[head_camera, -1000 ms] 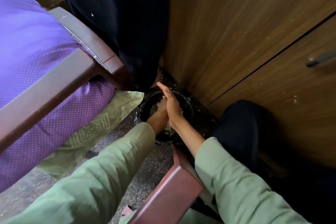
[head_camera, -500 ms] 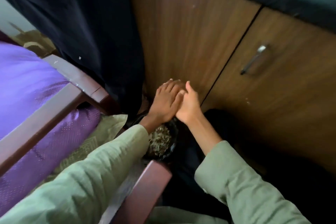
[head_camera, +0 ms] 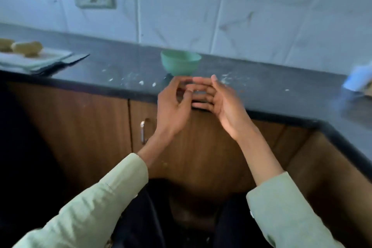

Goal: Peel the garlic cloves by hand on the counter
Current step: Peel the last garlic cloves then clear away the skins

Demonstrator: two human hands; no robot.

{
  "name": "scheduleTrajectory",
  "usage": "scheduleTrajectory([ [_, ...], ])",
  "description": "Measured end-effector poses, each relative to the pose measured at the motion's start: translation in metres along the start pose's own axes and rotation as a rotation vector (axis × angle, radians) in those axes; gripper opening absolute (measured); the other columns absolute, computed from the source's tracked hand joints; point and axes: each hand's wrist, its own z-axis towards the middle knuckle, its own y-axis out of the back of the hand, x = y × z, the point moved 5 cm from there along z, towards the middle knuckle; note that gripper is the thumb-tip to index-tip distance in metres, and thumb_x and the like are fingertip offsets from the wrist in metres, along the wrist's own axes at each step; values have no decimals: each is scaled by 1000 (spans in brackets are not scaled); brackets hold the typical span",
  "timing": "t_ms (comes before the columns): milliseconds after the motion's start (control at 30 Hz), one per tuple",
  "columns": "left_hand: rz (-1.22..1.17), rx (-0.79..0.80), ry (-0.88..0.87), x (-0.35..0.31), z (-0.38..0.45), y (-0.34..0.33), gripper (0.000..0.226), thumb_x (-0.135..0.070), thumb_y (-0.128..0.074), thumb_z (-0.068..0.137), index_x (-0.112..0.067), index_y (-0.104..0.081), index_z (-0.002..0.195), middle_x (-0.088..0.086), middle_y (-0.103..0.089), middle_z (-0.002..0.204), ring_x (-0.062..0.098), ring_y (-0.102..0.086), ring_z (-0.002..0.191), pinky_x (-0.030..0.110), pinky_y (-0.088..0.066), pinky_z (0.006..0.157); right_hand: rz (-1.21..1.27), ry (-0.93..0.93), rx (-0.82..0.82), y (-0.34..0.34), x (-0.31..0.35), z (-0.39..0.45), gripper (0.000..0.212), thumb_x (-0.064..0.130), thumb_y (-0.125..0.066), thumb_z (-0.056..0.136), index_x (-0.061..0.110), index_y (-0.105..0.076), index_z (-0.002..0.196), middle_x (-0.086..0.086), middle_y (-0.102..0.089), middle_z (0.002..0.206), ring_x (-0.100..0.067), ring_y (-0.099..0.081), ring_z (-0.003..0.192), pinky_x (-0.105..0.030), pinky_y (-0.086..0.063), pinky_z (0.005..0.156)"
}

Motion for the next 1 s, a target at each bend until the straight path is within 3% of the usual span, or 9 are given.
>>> scheduleTrajectory([
  [33, -160, 36, 153, 6, 9, -13, 22, -14, -54, 105, -14, -68, 121, 3, -77, 101, 17, -75, 89, 30, -57, 77, -47, 14, -99, 12, 22, -6, 56, 50, -48, 110, 4, -66, 137, -21, -70, 133, -42, -67, 124, -63, -49, 110],
  [100, -513, 146, 457, 15, 20, -32, 34, -26, -46, 110, -5, -68, 124, 14, -77, 94, 26, -76, 87, 34, -59, 75, -99, 78, -240, 49, 47, -3, 43, 33, -46, 112, 0, -71, 124, -20, -76, 118, -32, -75, 105, -43, -60, 94],
  [167, -662, 197, 577, 18, 26, -37, 49, -35, -39, 112, 2, -68, 125, 20, -77, 98, 30, -77, 92, 33, -61, 77, -208, 101, -306, 79, 64, 5, 35, 22, -44, 113, 3, -74, 114, -15, -80, 108, -23, -75, 94, -32, -59, 84],
  [300, -601, 141, 480, 18, 47, -37, 48, -31, -39, 113, 7, -69, 117, 28, -75, 105, 37, -76, 99, 38, -64, 86, -619, 34, -293, 126, 60, 62, 36, 2, -45, 104, 16, -78, 108, -3, -79, 108, -13, -69, 99, -33, -56, 92],
  [433, -246, 131, 281, 19, 73, -32, 39, -24, -44, 113, 0, -75, 110, 17, -79, 103, 27, -76, 104, 45, -57, 103, -956, -72, -159, 142, 39, 119, 38, -4, -44, 104, 4, -72, 130, -12, -71, 134, -23, -63, 128, -22, -43, 100],
  [567, -193, 135, 324, 33, 90, -27, 46, -33, -38, 114, -8, -77, 110, 6, -81, 105, 18, -74, 109, 45, -51, 111, -998, -169, -78, 147, 20, 150, 35, 8, -47, 110, 2, -65, 139, -14, -63, 146, -27, -55, 140, -37, -38, 119],
  [667, -267, 186, 411, 40, 97, -35, 49, -36, -35, 115, -9, -76, 110, 6, -81, 107, 19, -74, 110, 41, -52, 110, -854, -212, -130, 148, 8, 163, 35, 17, -51, 109, -4, -70, 130, -21, -68, 138, -35, -59, 134, -39, -43, 114],
  [833, -239, 282, 474, 53, 98, -50, 37, -25, -43, 113, -11, -76, 107, 7, -81, 106, 18, -74, 109, 37, -53, 109, -757, -202, -8, 126, 7, 153, 36, 16, -44, 113, -1, -75, 121, -14, -75, 122, -13, -68, 102, -12, -50, 83],
  [1000, -196, 313, 471, 52, 100, -59, 30, -13, -46, 110, -4, -75, 114, 9, -79, 108, 16, -74, 110, 31, -54, 106, -685, -202, 160, 103, 15, 127, 33, 19, -53, 111, -2, -77, 115, -19, -77, 114, -6, -69, 86, -16, -55, 78],
])
